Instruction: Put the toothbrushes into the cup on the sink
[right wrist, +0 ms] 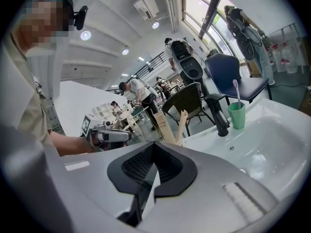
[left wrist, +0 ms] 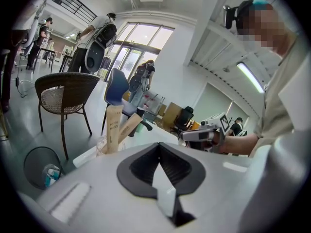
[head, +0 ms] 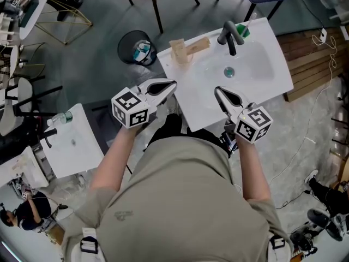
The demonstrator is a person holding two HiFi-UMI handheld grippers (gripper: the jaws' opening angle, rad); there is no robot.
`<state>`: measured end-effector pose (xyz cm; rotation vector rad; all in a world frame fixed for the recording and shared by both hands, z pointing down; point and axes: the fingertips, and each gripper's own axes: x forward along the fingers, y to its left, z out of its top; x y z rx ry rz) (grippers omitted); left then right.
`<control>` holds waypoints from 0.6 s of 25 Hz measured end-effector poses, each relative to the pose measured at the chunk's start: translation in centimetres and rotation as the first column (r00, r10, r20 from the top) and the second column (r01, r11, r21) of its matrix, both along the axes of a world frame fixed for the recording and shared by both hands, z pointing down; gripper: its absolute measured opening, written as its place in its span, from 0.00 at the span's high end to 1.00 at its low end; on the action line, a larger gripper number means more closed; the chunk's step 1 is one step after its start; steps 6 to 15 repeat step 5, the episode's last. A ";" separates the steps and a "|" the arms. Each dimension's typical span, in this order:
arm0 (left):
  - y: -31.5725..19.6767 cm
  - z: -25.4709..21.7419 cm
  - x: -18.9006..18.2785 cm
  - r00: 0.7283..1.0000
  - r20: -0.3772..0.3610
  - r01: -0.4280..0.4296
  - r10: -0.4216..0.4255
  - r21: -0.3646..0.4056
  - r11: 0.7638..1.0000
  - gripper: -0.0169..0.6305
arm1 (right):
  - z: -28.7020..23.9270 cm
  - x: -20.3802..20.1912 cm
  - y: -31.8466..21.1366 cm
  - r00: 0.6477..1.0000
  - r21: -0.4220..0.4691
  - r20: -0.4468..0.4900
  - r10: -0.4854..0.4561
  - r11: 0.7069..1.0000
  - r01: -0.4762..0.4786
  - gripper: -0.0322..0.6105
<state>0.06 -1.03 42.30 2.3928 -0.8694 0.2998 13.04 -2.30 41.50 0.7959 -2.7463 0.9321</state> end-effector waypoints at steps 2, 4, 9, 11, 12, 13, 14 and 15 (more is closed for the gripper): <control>0.0 0.1 -0.1 1.000 0.001 0.001 -0.001 -0.001 1.000 0.96 | 0.0 -0.1 0.0 1.000 -0.001 0.000 -0.001 1.000 0.001 0.93; 0.0 0.1 -0.2 1.000 0.000 0.001 -0.001 -0.001 1.000 0.96 | 0.1 -0.3 0.0 1.000 -0.002 0.000 -0.003 1.000 0.003 0.93; 0.0 0.2 -0.2 1.000 -0.001 0.001 -0.001 -0.001 1.000 0.96 | 0.1 -0.4 0.0 1.000 -0.002 0.000 -0.003 1.000 0.003 0.93; 0.0 0.2 -0.2 1.000 -0.001 0.001 -0.001 -0.001 1.000 0.96 | 0.1 -0.4 0.0 1.000 -0.002 0.000 -0.003 1.000 0.003 0.93; 0.0 0.2 -0.2 1.000 -0.001 0.001 -0.001 -0.001 1.000 0.96 | 0.1 -0.4 0.0 1.000 -0.002 0.000 -0.003 1.000 0.003 0.93; 0.0 0.2 -0.2 1.000 -0.001 0.001 -0.001 -0.001 1.000 0.96 | 0.1 -0.4 0.0 1.000 -0.002 0.000 -0.003 1.000 0.003 0.93; 0.0 0.2 -0.2 1.000 -0.001 0.001 -0.001 -0.001 1.000 0.96 | 0.1 -0.4 0.0 1.000 -0.002 0.000 -0.003 1.000 0.003 0.93; 0.0 0.2 -0.2 1.000 -0.001 0.001 -0.001 -0.001 1.000 0.96 | 0.1 -0.4 0.0 1.000 -0.002 0.000 -0.003 1.000 0.003 0.93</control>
